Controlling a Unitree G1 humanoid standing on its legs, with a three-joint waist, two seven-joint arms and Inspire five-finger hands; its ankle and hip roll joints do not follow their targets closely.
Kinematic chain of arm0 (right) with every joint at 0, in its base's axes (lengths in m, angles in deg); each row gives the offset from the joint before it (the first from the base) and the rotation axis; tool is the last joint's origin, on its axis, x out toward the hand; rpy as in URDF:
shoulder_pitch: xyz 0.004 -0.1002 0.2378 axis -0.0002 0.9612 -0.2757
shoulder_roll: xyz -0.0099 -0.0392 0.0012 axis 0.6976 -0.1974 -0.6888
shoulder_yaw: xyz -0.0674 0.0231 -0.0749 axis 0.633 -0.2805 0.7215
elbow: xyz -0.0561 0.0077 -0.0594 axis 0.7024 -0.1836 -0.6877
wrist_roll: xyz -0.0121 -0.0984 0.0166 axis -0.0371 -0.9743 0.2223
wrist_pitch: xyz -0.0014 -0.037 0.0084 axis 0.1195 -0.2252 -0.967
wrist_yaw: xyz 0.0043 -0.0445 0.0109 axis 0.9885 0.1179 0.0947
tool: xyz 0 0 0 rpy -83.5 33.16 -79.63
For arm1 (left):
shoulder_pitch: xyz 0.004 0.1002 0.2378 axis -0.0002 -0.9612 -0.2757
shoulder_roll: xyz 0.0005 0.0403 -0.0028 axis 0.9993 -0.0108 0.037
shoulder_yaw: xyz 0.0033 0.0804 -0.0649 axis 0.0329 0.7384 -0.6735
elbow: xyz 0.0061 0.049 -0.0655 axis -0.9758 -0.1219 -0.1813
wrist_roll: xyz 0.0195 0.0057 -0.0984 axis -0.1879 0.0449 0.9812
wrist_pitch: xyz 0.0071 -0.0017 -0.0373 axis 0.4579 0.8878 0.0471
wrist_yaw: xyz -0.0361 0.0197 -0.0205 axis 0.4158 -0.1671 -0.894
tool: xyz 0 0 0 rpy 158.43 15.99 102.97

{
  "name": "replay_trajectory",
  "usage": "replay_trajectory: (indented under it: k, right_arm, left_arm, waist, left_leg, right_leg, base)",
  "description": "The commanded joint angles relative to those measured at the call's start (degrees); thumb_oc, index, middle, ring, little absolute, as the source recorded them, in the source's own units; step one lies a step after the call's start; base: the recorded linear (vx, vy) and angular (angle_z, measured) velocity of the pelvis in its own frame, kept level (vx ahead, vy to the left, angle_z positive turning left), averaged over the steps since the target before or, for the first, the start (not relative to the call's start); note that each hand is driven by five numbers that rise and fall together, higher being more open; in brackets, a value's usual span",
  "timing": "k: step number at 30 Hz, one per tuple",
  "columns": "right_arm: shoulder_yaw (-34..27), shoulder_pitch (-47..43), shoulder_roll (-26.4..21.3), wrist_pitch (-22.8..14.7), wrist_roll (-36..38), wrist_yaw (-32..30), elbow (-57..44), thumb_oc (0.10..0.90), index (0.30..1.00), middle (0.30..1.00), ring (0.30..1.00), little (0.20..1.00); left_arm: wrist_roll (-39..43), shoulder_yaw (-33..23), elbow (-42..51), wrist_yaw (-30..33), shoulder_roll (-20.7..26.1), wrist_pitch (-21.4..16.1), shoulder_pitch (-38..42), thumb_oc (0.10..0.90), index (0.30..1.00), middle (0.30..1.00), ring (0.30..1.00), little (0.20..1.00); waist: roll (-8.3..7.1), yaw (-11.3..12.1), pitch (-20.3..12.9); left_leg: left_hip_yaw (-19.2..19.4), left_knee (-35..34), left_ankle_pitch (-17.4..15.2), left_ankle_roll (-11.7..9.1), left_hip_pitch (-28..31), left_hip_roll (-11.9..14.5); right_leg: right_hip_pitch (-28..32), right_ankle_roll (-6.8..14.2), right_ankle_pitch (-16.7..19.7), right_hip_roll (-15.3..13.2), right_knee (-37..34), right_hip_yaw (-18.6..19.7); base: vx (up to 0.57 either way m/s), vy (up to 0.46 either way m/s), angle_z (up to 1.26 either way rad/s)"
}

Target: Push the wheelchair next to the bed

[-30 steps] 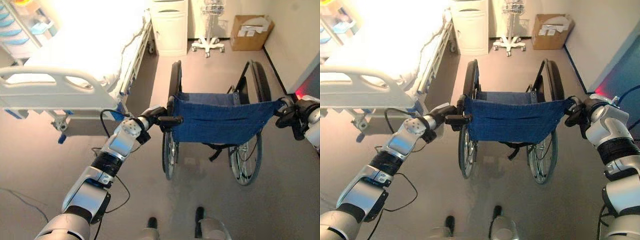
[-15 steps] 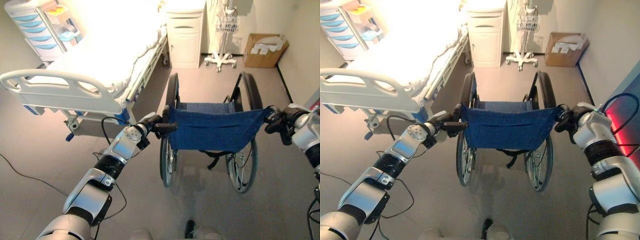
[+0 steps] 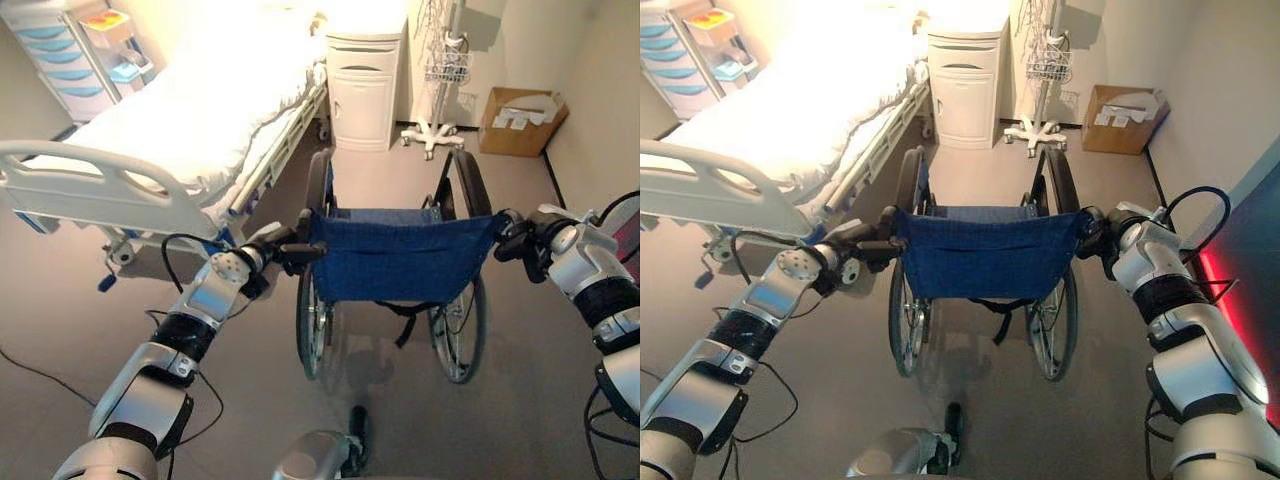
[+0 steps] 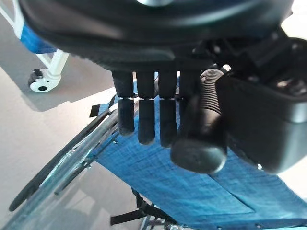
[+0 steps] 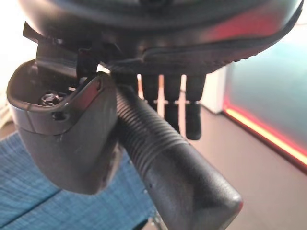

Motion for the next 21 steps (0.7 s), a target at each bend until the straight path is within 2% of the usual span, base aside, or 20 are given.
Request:
replay_trajectory:
  k: [1,2,3,4,5,6,8,11,15,17,18,20,21]
  right_arm:
    - [8.1,-3.8,1.0,-24.1,-5.8,-2.1,-13.5,0.4,0.3,0.3,0.3,0.3]
    - [8.5,-4.7,1.1,-24.0,-5.3,-2.6,-13.0,0.4,0.3,0.3,0.3,0.3]
    - [8.5,-4.8,1.1,-23.9,-5.3,-2.8,-13.0,0.4,0.3,0.3,0.3,0.3]
    - [8.8,-5.4,1.2,-23.1,-5.3,-3.7,-13.1,0.4,0.3,0.3,0.3,0.3]
    - [9.2,-6.0,1.1,-22.1,-5.0,-4.1,-13.5,0.4,0.3,0.3,0.3,0.3]
    - [9.2,-6.1,1.0,-21.9,-4.9,-4.1,-13.6,0.4,0.3,0.3,0.3,0.3]
    - [9.2,-6.5,0.5,-20.4,-4.9,-3.5,-14.0,0.4,0.3,0.3,0.3,0.3]
    - [8.8,-7.1,-0.5,-18.2,-5.2,-0.7,-15.6,0.4,0.3,0.3,0.3,0.3]
    - [8.6,-8.6,-0.6,-14.9,-4.3,1.6,-16.3,0.4,0.3,0.3,0.3,0.3]
    - [8.8,-9.3,-0.9,-13.4,-2.0,2.3,-15.7,0.4,0.3,0.3,0.3,0.3]
    - [8.7,-9.3,-1.0,-13.3,-1.6,2.5,-15.6,0.4,0.3,0.3,0.3,0.3]
    - [7.6,-8.4,-1.3,-13.7,-1.5,2.8,-14.7,0.4,0.3,0.3,0.3,0.3]
    - [7.3,-8.2,-1.7,-13.9,-1.1,3.0,-14.4,0.4,0.3,0.3,0.3,0.3]
  left_arm:
    - [-7.1,8.8,-7.5,1.8,0.8,-0.1,-1.8,0.4,0.3,0.3,0.3,0.3]
    - [-7.5,9.2,-7.9,2.5,0.2,-0.9,-1.3,0.4,0.3,0.3,0.3,0.3]
    - [-7.5,9.3,-8.0,2.6,0.2,-1.0,-1.2,0.4,0.3,0.3,0.3,0.3]
    - [-7.3,9.9,-8.1,3.7,-0.1,-1.7,-0.5,0.4,0.3,0.3,0.3,0.3]
    - [-6.9,10.3,-7.8,4.6,-0.3,-2.1,0.0,0.4,0.3,0.3,0.3,0.3]
    - [-6.9,10.3,-7.7,4.7,-0.4,-2.1,0.0,0.4,0.3,0.3,0.3,0.3]
    - [-6.7,10.6,-7.1,5.1,-1.3,-2.4,0.2,0.4,0.3,0.3,0.3,0.3]
    - [-6.5,10.7,-6.2,5.2,-2.5,-2.1,0.4,0.4,0.3,0.3,0.3,0.3]
    - [-6.5,10.8,-4.9,5.8,-3.5,-1.9,0.9,0.4,0.3,0.3,0.3,0.3]
    - [-5.8,10.9,-4.8,6.9,-4.0,-1.8,0.5,0.4,0.3,0.3,0.3,0.3]
    - [-5.8,11.0,-4.7,7.3,-3.9,-1.6,0.5,0.4,0.3,0.3,0.3,0.3]
    - [-4.7,11.2,-5.1,9.1,-4.0,-0.3,0.7,0.4,0.3,0.3,0.3,0.3]
    - [-4.3,11.1,-5.7,9.6,-4.6,0.7,0.8,0.4,0.3,0.3,0.3,0.3]
  waist:
    - [-3.02,-2.4,2.3]
    - [-2.15,-3.6,3.4]
    - [-2.2,-3.8,3.7]
    - [-2.28,-4.8,5.1]
    - [-3.01,-6.1,6.6]
    - [-3.05,-6.3,6.9]
    - [-4.14,-8.1,7.9]
    - [-4.14,-9.8,8.1]
    - [-5.39,-10.3,7.7]
    - [-5.8,-10.6,7.3]
    - [-5.66,-10.8,7.3]
    - [-5.57,-11.7,7.1]
    - [-5.45,-12.5,6.7]
  left_leg:
    - [-4.4,1.0,-3.4,-8.5,1.4,0.9]
    - [-7.0,0.8,-3.9,-9.0,3.2,1.4]
    - [-7.4,0.8,-4.0,-9.1,3.6,1.3]
    - [-9.4,0.9,-5.0,-9.3,4.9,1.1]
    - [-10.9,1.6,-6.8,-9.0,6.3,0.4]
    - [-11.3,1.7,-7.2,-9.0,6.6,0.3]
    - [-14.0,2.3,-9.9,-9.2,9.2,-0.9]
    - [-17.2,2.1,-12.1,-10.0,12.3,-0.8]
    - [-18.9,3.6,-13.1,-9.9,11.2,-2.0]
    - [-18.8,4.9,-13.3,-10.3,10.2,-1.4]
    - [-18.4,5.1,-13.3,-10.6,10.3,-0.6]
    - [-16.2,4.0,-13.3,-12.6,13.5,4.0]
    - [-15.4,3.1,-13.1,-13.5,15.2,6.1]
  right_leg:
    - [2.7,5.2,21.1,-10.8,-5.3,4.2]
    - [-2.2,4.2,20.1,-11.3,-9.1,4.8]
    - [-2.7,4.1,19.9,-11.5,-9.3,4.7]
    - [-6.6,3.8,21.0,-12.9,-12.9,5.0]
    - [-10.6,4.4,24.2,-15.3,-16.3,5.6]
    - [-11.2,4.6,24.5,-15.6,-16.8,5.8]
    - [-14.7,5.8,27.4,-18.1,-25.9,7.5]
    - [-14.1,6.4,27.6,-18.4,-36.2,9.0]
    - [-11.9,6.2,26.7,-16.9,-35.7,11.6]
    - [-11.5,6.0,26.2,-16.2,-31.1,12.2]
    - [-11.8,5.8,25.4,-16.0,-29.0,11.9]
    - [-11.7,5.1,23.9,-16.9,-27.5,8.5]
    - [-11.2,4.4,23.2,-16.4,-27.4,8.1]
  base:
    - [0.35,-0.086,0.1]
    - [0.2,-0.097,0.49]
    - [0.18,-0.172,0.69]
    - [0.15,-0.193,0.79]
    - [0.17,-0.195,0.81]
    - [0.24,-0.183,0.75]
    - [0.44,-0.221,0.72]
    - [0.5,-0.225,0.79]
    - [0.31,-0.242,0.54]
    - [0.3,-0.255,0.44]
    - [0.34,-0.222,0.54]
    - [0.44,-0.242,0.47]
    - [0.48,-0.262,0.27]
